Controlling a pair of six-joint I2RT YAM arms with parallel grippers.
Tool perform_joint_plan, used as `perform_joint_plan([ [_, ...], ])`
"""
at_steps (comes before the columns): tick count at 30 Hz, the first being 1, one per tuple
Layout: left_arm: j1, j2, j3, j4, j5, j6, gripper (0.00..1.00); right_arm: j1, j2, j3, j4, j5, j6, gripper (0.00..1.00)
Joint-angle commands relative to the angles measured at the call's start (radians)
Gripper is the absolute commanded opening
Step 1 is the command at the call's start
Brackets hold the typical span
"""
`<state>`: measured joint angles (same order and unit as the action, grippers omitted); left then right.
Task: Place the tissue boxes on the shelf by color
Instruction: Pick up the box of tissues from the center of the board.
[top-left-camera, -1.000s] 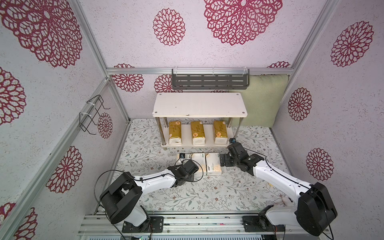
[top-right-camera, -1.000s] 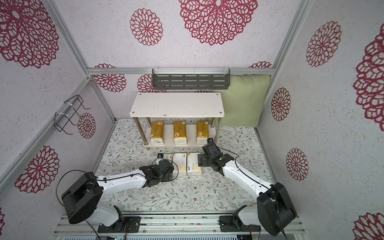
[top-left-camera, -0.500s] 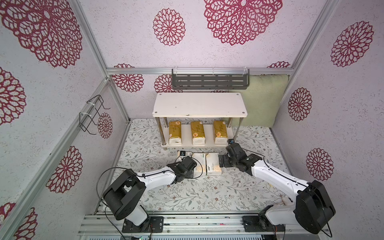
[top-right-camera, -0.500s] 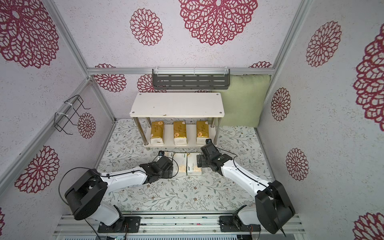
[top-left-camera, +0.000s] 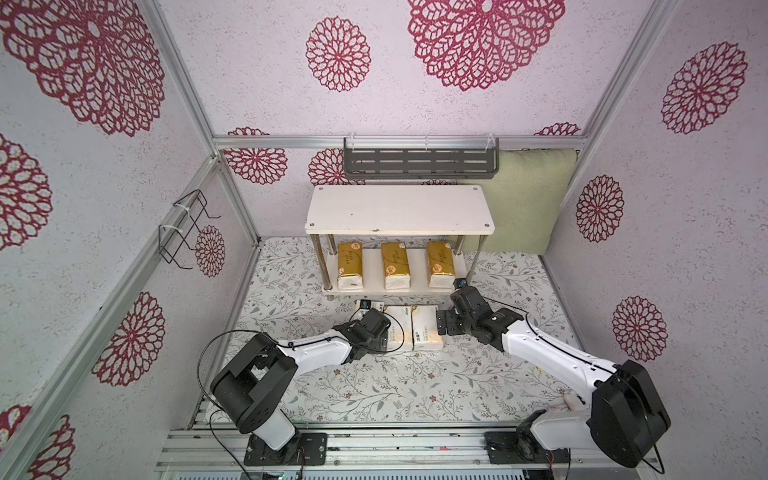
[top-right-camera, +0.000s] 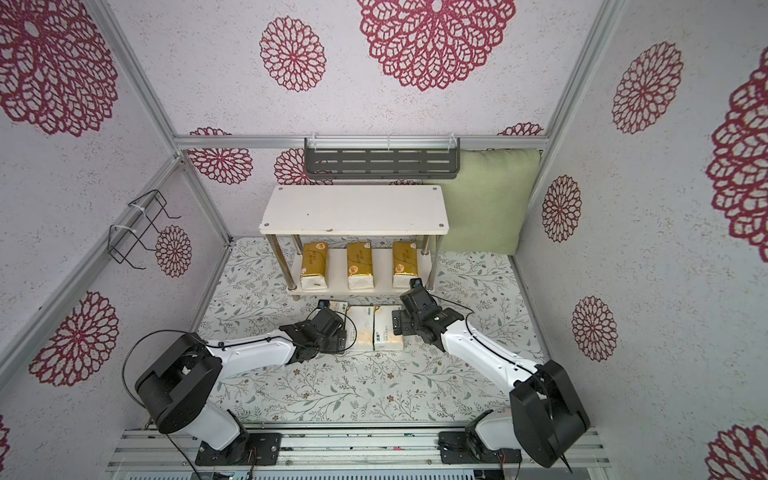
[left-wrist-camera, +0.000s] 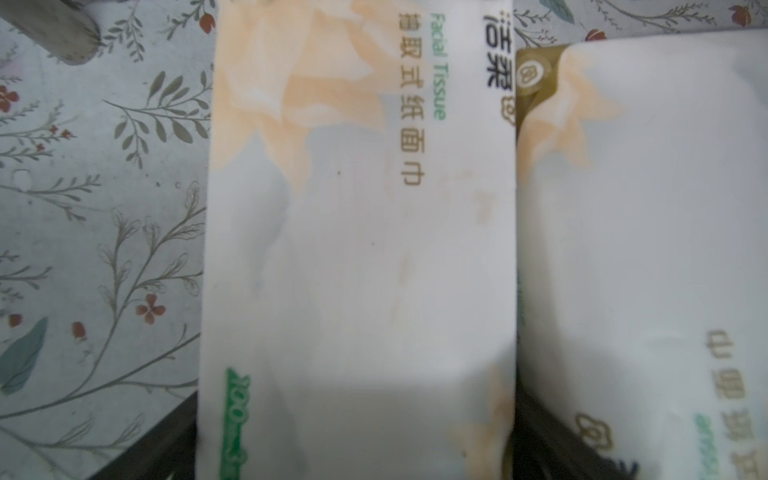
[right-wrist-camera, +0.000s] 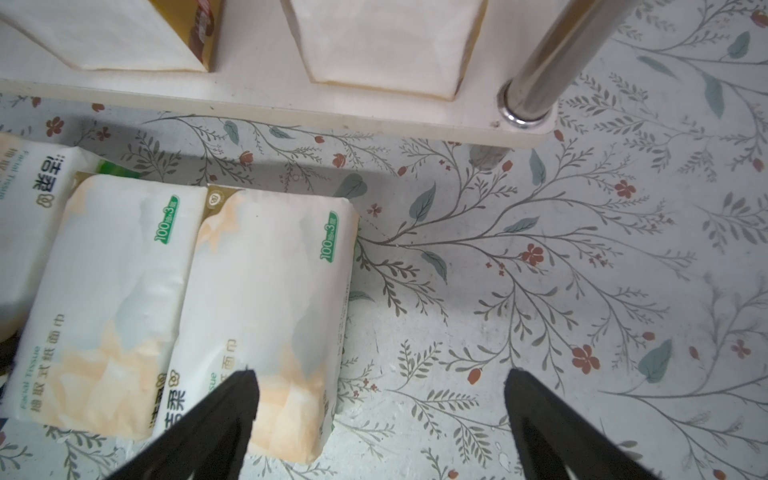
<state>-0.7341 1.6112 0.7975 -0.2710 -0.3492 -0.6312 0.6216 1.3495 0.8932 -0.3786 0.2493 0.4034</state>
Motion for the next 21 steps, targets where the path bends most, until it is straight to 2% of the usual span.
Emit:
perform_joint_plan([
  [1, 0.006, -0.007, -0.017, -0.002, 0.029, 0.010, 1.00, 0.009, 0.004, 0.008, 0.012, 0.008, 0.012, 0.99],
  [13, -0.024, -0.151, -0.044, -0.123, 0.026, -0.052, 0.95, 0.012, 0.014, 0.007, 0.021, 0.007, 0.011, 0.99],
  [21, -0.071, -0.258, -0.080, -0.238, 0.056, -0.117, 0.96, 0.012, 0.024, 0.012, 0.024, 0.004, 0.008, 0.99],
])
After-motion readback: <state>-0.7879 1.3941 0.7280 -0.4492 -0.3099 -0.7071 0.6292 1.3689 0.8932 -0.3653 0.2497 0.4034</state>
